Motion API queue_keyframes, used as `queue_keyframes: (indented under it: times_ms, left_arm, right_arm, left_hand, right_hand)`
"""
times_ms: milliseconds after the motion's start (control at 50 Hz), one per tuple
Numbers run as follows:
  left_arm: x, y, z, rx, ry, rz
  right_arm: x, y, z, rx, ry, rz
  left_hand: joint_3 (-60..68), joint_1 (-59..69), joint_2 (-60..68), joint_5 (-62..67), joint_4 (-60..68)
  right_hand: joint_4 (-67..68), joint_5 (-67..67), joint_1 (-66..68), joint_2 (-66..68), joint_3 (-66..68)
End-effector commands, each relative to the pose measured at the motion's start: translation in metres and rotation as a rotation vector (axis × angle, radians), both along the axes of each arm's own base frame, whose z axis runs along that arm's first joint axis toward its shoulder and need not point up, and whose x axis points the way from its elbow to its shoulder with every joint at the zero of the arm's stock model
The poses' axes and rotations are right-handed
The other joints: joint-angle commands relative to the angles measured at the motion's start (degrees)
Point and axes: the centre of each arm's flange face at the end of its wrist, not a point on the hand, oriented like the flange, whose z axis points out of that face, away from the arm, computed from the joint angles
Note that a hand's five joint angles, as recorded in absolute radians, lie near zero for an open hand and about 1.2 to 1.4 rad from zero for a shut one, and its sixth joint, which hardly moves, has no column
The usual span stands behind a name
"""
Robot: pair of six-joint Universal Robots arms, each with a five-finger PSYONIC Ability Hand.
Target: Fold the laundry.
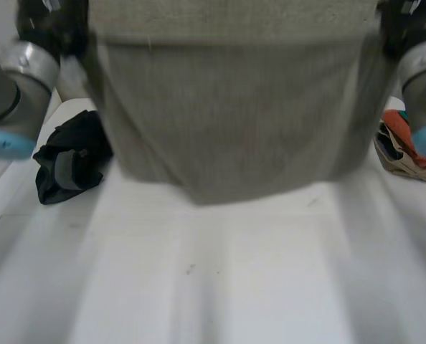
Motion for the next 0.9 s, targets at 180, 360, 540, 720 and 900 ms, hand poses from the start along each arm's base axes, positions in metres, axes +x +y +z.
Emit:
queue_keyframes:
  times_ms: [180,360,540,720,900]
  left_arm:
    - [0.007,0.007,-0.002,0.039,0.144,-0.007]
    - [0.002,0.037,-0.089,0.289,0.042,-0.078]
    - [0.020,0.100,-0.155,0.579,-0.097,-0.101]
    - [0.046,0.192,-0.171,0.888,-0.266,-0.157]
    - [0.062,0.231,-0.153,1.101,-0.419,-0.208]
  right_arm:
    - [-0.001,0.004,0.027,-0.261,-0.155,0.097]
    - [-0.015,0.007,-0.059,0.072,-0.075,0.129]
    - [-0.038,0.048,-0.129,0.463,0.064,0.170]
    - [-0.080,0.123,-0.140,0.878,0.412,0.136]
    - [-0.090,0.165,-0.128,0.981,0.673,0.233]
  left_hand:
    - [11.76,13.16,11.29,14.03,11.25]
    - [11.76,13.16,11.29,14.03,11.25]
    - [11.76,13.16,11.29,14.03,11.25]
    - [11.76,13.16,11.29,14.03,11.25]
    - [11.76,13.16,11.29,14.03,11.25]
  right_hand:
    - [11.10,11.27,14.14,12.23,11.57]
    - [11.10,11.27,14.14,12.23,11.57]
    - [11.10,11.27,14.14,12.23,11.57]
    - [11.10,11.27,14.14,12.23,11.57]
    - [11.10,11.27,14.14,12.23,11.57]
